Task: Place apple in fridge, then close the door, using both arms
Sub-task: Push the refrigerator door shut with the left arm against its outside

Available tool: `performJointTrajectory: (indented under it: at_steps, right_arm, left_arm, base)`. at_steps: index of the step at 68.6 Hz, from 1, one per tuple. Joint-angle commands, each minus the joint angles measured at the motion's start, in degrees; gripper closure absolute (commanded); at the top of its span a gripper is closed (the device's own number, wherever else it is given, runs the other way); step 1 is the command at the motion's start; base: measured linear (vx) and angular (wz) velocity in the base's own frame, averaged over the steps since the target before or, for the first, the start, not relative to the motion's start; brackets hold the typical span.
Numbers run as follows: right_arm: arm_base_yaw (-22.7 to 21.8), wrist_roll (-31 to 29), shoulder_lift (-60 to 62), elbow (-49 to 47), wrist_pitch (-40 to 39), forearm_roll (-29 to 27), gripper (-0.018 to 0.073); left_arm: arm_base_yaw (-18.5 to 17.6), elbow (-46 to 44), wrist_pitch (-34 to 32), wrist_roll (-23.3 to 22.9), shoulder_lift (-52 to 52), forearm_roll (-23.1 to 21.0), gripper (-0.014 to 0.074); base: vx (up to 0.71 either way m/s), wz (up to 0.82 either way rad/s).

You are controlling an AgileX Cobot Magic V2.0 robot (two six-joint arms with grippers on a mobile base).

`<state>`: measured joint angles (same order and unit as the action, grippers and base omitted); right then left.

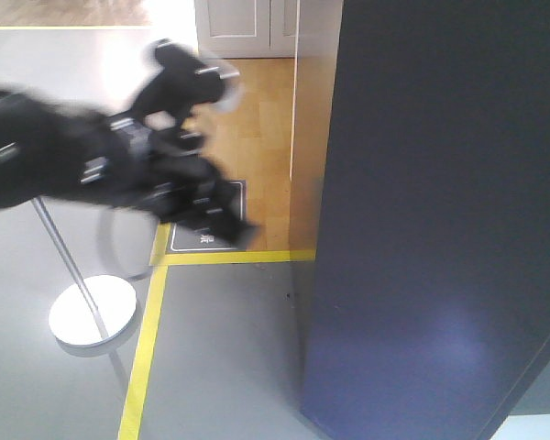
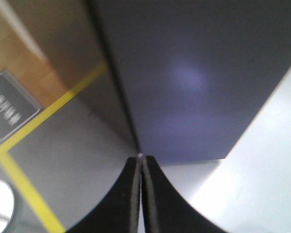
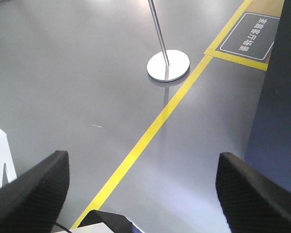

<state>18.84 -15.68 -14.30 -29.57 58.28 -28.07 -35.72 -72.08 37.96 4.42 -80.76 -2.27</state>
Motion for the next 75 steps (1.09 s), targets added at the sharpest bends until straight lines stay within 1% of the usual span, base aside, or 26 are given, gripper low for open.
performJointTrajectory:
  at_steps: [1,7,12,15,23,30,38,43,48,52,54,56,59,67,71,75]
  right_arm:
    - [0.0,0.0,-0.6,-1.4,-3.5,-0.4,-0.002]
    - [0.0,2.8,-1.2,-1.4,-5.9,3.1,0.0004]
    - [0.0,5.6,-3.4,-1.6,-6.5,7.6,0.0036]
    - [0.0,6.6,-4.9,-1.8,-6.5,10.1,0.0061]
    - [0.0,7.6,-10.0,-3.3,-6.9,15.5,0.0141]
    - [0.0,9.7,-14.4,-4.5,-8.7,20.7,0.0263]
    - [0.0,13.0,-19.4,-5.1,-12.0,27.0,0.0467]
    - [0.0,13.5,-21.9,-5.2,-15.6,31.0,0.0578]
    - [0.0,15.7,-24.8,-6.3,-19.1,36.8,0.0571]
    - [-0.2,20.2,-27.3,-7.5,-20.9,41.9,0.057]
    - [-0.3,23.2,-28.9,-7.9,-21.6,44.0,0.0569]
    - [-0.7,24.9,-30.2,-8.5,-22.2,45.8,0.0568]
    - [-1.4,25.7,-32.5,-9.7,-22.0,47.0,0.0565]
    - [-3.7,23.5,-38.2,-14.0,-20.9,47.6,0.0564]
    - [-6.1,23.2,-40.3,-16.6,-21.0,47.6,0.0563]
    - [-9.8,23.2,-41.7,-19.5,-21.4,47.0,0.0563]
  left_arm:
    - [2.7,4.0,-4.7,-1.1,5.6,0.0,0.0603]
    - [5.2,9.4,-4.9,-1.1,10.1,0.0,0.0603]
    - [7.6,14.1,-6.1,-1.5,13.5,0.0,0.0603]
    - [8.7,16.6,-7.3,-2.6,15.8,0.0,0.0603]
    - [11.1,22.3,-9.6,-2.5,21.2,0.7,0.0603]
    - [11.2,24.2,-9.5,-2.5,23.9,2.3,0.0603]
    - [11.2,24.3,-8.7,-2.5,25.2,2.3,0.0603]
    - [11.2,24.3,-8.9,-2.5,25.3,2.3,0.0603]
    - [11.2,24.3,-8.8,-2.5,25.2,2.3,0.0603]
    - [11.2,24.3,-8.8,-2.5,25.2,2.3,0.0603]
    - [11.2,24.3,-8.8,-2.5,25.2,2.3,0.0603]
    - [11.2,24.3,-8.9,-2.5,25.2,2.3,0.0603]
    - [11.2,24.3,-8.8,-2.5,25.2,2.3,0.0603]
    - [11.2,24.3,-8.8,-2.5,25.2,2.3,0.0603]
    - [11.2,24.3,-8.8,-2.5,25.2,2.3,0.0603]
    - [11.2,24.3,-8.8,-2.5,25.2,2.3,0.0603]
  base:
    - [0.0,0.0]
    - [0.0,0.0]
    - [0.0,0.0]
    - [0.0,0.0]
    - [0.0,0.0]
    - [0.0,0.0]
    - [0.0,0.0]
    - [0.0,0.0]
    - [0.0,0.0]
    - [0.0,0.0]
    - [0.0,0.0]
    - [0.0,0.0]
    - [0.0,0.0]
    - [0.0,0.0]
    - [0.0,0.0]
    - [0.0,0.0]
